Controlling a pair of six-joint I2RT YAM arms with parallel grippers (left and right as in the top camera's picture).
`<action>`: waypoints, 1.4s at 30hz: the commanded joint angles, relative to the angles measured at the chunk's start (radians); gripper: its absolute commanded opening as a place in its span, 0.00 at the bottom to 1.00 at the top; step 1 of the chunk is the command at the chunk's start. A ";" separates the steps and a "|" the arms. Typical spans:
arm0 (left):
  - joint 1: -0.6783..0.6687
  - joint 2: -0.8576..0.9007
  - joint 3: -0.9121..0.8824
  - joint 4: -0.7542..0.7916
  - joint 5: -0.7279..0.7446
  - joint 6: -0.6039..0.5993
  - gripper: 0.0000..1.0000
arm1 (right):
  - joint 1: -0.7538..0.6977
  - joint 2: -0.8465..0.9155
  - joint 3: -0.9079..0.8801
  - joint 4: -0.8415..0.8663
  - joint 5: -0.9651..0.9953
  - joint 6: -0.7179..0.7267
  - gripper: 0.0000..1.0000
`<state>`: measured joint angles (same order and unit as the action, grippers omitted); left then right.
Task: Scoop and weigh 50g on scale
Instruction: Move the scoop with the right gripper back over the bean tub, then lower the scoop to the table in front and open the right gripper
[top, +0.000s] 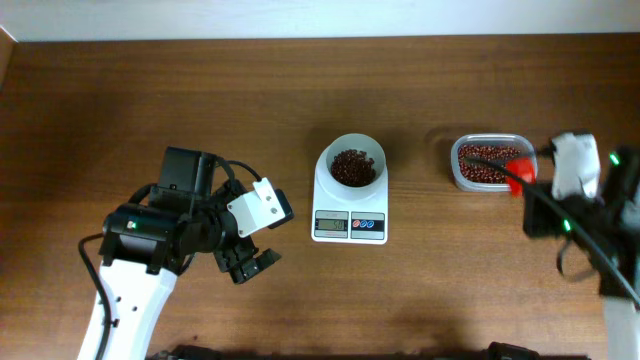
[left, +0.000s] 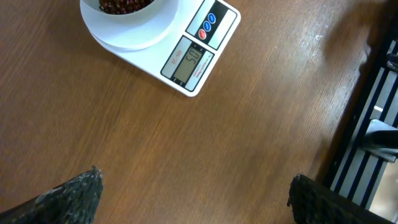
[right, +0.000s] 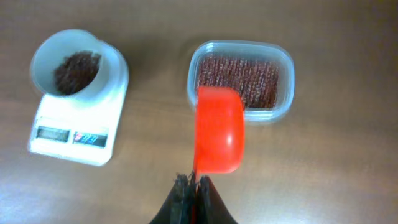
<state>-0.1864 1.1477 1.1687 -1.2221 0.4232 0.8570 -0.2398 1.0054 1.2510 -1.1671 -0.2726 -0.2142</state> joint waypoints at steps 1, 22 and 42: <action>0.006 -0.008 -0.003 -0.002 0.018 0.008 0.99 | -0.072 -0.085 0.010 -0.122 -0.151 0.072 0.04; 0.006 -0.008 -0.003 -0.002 0.018 0.008 0.99 | -0.117 -0.225 -0.890 0.485 -0.435 0.597 0.04; 0.006 -0.008 -0.003 -0.002 0.018 0.008 0.99 | -0.117 -0.225 -0.922 0.484 -0.133 0.588 0.55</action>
<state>-0.1864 1.1481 1.1683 -1.2224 0.4232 0.8570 -0.3531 0.7860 0.3382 -0.6804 -0.4694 0.3725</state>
